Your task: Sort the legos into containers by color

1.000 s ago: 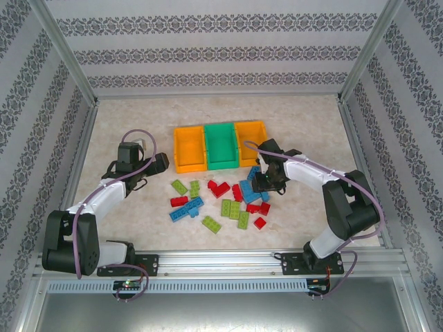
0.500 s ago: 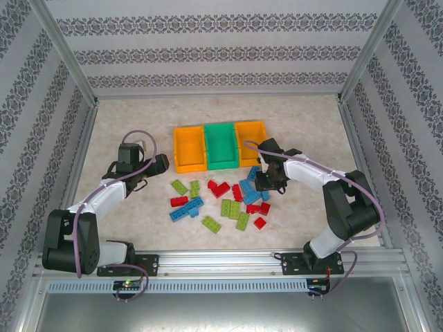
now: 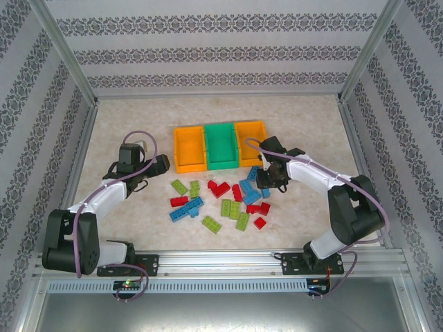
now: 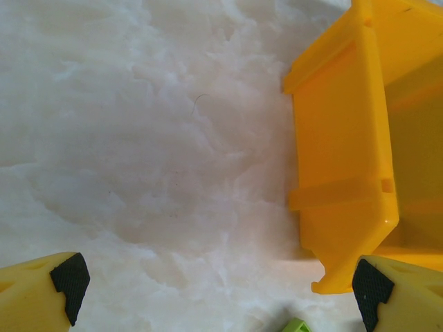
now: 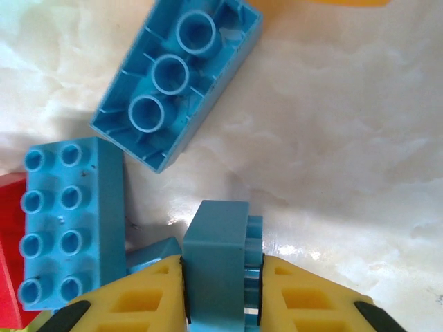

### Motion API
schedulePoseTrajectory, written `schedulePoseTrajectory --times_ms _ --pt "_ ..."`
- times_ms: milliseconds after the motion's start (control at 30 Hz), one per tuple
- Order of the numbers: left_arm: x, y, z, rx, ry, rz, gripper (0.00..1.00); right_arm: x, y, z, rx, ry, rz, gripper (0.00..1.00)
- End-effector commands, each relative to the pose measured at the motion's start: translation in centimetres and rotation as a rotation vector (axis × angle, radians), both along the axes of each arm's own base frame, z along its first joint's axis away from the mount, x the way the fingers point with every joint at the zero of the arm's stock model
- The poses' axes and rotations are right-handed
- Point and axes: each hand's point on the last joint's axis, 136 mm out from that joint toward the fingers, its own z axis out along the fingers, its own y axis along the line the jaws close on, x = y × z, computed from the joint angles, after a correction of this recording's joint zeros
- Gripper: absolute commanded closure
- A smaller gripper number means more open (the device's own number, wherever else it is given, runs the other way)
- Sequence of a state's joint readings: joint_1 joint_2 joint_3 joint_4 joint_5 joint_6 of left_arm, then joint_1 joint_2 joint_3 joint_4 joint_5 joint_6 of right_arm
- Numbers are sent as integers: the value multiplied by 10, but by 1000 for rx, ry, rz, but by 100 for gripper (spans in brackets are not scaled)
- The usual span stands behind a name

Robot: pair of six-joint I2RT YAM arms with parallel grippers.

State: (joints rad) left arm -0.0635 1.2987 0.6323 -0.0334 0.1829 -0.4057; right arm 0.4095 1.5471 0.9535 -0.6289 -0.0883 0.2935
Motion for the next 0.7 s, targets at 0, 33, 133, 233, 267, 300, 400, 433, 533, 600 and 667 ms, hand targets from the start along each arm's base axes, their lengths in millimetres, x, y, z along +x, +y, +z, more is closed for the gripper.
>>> schedulePoseTrajectory --times_ms 0,33,133,233,267,300,400,433,533,600,667 --pt "0 -6 -4 -14 -3 -4 1 18 13 37 81 -97 -10 76" --pt "0 -7 -3 -16 -3 -8 1 23 19 45 109 -116 -6 76" --pt "1 -12 -5 -18 2 -22 1 39 41 70 209 -168 14 76" --pt "0 -16 -6 -19 4 -31 1 57 68 89 324 -200 32 76" --pt "-1 -18 -7 -18 7 -35 1 64 76 93 357 -207 36 76" --pt "-2 -20 -8 -19 10 -40 1 71 84 97 377 -215 40 76" --pt "-6 -25 -9 -14 18 -56 1 93 100 105 392 -252 44 75" --pt "-7 -27 -10 -8 22 -61 1 101 104 107 398 -266 40 75" --pt "-11 -29 -13 9 40 -65 1 124 114 110 411 -299 15 73" --pt "-14 -31 -16 15 52 -66 1 139 118 105 403 -298 -3 73" --pt "-16 -34 -19 15 63 -66 1 151 123 97 397 -292 -17 74"
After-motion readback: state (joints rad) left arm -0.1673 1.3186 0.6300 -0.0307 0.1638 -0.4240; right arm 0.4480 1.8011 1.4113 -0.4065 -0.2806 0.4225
